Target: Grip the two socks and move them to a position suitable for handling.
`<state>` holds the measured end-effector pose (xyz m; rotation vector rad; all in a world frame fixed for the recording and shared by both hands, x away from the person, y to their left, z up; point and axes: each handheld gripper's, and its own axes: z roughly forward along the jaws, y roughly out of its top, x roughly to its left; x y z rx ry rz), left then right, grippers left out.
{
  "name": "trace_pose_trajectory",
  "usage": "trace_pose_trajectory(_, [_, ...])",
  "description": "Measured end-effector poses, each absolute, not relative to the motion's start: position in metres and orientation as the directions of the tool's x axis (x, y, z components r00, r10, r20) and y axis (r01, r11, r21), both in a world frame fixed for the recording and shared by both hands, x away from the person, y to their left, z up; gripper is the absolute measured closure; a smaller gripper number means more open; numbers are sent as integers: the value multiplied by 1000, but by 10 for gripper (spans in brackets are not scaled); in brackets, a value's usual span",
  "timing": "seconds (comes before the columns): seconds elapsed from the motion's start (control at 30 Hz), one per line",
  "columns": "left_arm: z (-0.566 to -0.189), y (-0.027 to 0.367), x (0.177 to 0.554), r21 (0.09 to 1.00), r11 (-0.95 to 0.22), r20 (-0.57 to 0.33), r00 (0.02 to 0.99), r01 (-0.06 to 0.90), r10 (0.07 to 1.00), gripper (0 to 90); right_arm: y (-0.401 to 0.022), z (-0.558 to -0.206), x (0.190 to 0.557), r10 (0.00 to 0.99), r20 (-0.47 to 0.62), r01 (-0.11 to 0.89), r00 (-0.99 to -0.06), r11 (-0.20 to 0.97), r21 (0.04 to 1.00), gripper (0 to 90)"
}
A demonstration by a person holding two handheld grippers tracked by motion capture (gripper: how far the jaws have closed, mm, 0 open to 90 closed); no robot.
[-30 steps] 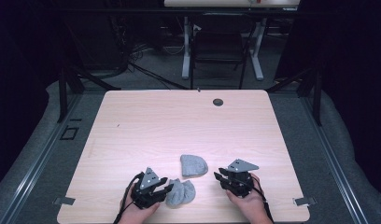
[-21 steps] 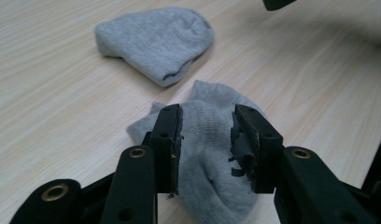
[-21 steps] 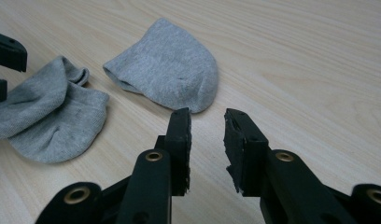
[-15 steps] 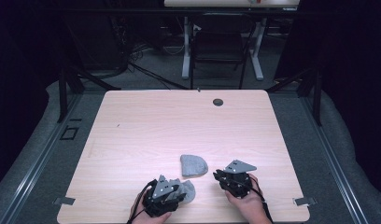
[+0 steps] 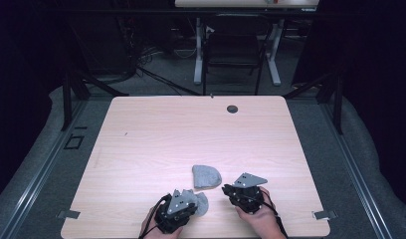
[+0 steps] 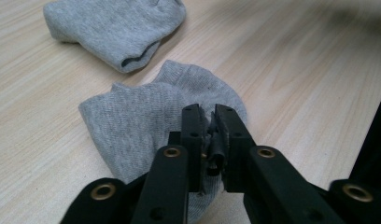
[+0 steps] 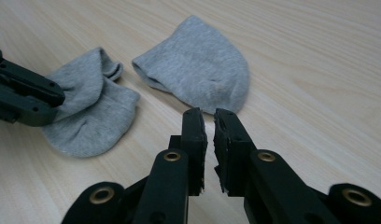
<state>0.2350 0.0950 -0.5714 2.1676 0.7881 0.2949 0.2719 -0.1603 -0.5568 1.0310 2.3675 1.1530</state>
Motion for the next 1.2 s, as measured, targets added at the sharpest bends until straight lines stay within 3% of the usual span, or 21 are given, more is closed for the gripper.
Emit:
trace_pose_trajectory(0.17, [-567,100,237,768,-451,-85,770,455,632,865,-150,-558,269,685,53,462,-727,429,776,845])
trace_pose_trajectory(0.2, [-566,101,238,773,-438,-95,767,458,635,868,-141,-559,266,657,35,439,-753,463,770,900])
trace_pose_trajectory(0.43, [-557,110,238,800,-396,-110,760,450,641,871,-118,-564,261,582,1,390,-813,545,742,900])
trace_pose_trajectory(0.9, [-550,123,238,819,-357,-124,746,449,655,871,-98,-576,265,548,-10,381,-836,595,708,900])
trace_pose_trajectory(1.2, [-546,142,243,804,-334,-143,706,492,694,868,-108,-576,267,562,24,419,-827,586,693,900])
